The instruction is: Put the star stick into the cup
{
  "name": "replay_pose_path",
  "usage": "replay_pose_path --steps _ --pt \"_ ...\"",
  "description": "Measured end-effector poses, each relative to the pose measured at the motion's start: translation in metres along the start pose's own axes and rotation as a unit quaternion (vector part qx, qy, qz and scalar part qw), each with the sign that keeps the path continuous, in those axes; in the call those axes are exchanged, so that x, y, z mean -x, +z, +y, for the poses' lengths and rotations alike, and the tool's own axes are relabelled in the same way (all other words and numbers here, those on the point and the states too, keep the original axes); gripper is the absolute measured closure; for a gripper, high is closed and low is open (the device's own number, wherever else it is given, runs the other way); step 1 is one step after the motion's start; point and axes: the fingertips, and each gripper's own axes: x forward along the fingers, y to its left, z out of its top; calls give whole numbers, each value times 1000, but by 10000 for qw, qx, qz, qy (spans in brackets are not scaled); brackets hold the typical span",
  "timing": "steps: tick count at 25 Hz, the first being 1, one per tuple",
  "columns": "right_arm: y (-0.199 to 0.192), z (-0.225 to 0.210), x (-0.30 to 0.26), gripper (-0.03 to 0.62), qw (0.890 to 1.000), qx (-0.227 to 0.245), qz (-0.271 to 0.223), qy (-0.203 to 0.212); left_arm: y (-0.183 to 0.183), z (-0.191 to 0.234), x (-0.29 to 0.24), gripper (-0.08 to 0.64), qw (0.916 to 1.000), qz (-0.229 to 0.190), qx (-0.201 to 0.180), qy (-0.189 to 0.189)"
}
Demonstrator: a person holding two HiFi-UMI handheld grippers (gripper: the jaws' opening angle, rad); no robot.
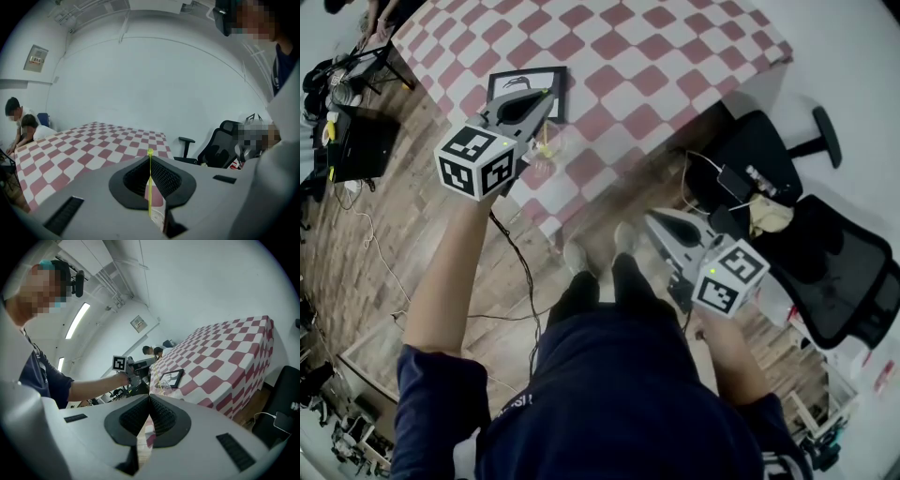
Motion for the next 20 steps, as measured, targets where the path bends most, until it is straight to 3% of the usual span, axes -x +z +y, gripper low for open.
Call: replay_pose_path --steps 14,20 --pt "-6 -18 -5 577 9997 -142 186 -74 -53 11 -40 526 9982 572 158 -78" --pt "-7 -24 -5 577 9996 -168 222 -98 -65 7 -47 525 9974 637 296 -161"
